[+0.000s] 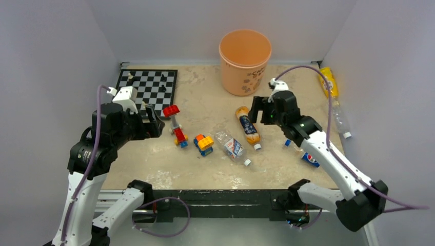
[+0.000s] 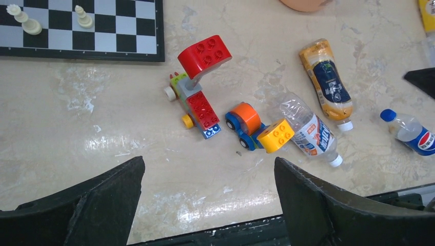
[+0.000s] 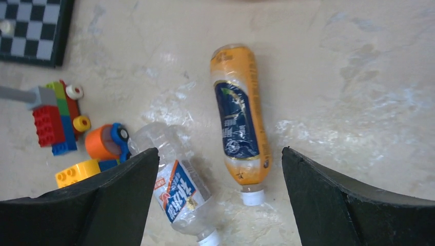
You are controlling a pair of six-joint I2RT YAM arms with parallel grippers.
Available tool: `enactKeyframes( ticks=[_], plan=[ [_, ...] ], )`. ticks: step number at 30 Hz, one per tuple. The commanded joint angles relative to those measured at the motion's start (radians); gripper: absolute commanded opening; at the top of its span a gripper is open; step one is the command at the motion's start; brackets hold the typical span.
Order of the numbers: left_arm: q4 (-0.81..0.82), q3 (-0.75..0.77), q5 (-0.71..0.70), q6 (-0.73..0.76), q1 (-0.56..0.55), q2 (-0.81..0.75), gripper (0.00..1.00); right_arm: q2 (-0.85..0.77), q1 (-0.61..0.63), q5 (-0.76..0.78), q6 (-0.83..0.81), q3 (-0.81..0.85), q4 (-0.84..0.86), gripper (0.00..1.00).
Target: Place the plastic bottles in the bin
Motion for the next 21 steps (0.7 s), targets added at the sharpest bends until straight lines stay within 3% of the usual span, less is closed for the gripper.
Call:
enactKeyframes(
  ticks=[1,10,14,16,21],
  plan=[
    [-0.014,0.053,0.016,0.016,-0.007,0.010,1.00,0.146,0.043,-0.080,-0.042,-0.023,0.088,0.92],
    [-0.038,0.052,-0.017,0.017,-0.007,0.016,1.00,0.470,0.041,-0.029,-0.095,0.021,0.197,0.93],
    [-0.046,0.054,-0.029,0.023,-0.007,0.005,1.00,0.624,0.040,-0.048,-0.136,0.089,0.184,0.87],
    [-0.053,0.055,-0.042,0.026,-0.007,-0.002,1.00,0.655,0.040,-0.035,-0.142,0.093,0.188,0.80],
    [-0.066,0.052,-0.067,0.034,-0.007,-0.014,1.00,0.629,0.041,-0.026,-0.142,0.081,0.194,0.44]
  ],
)
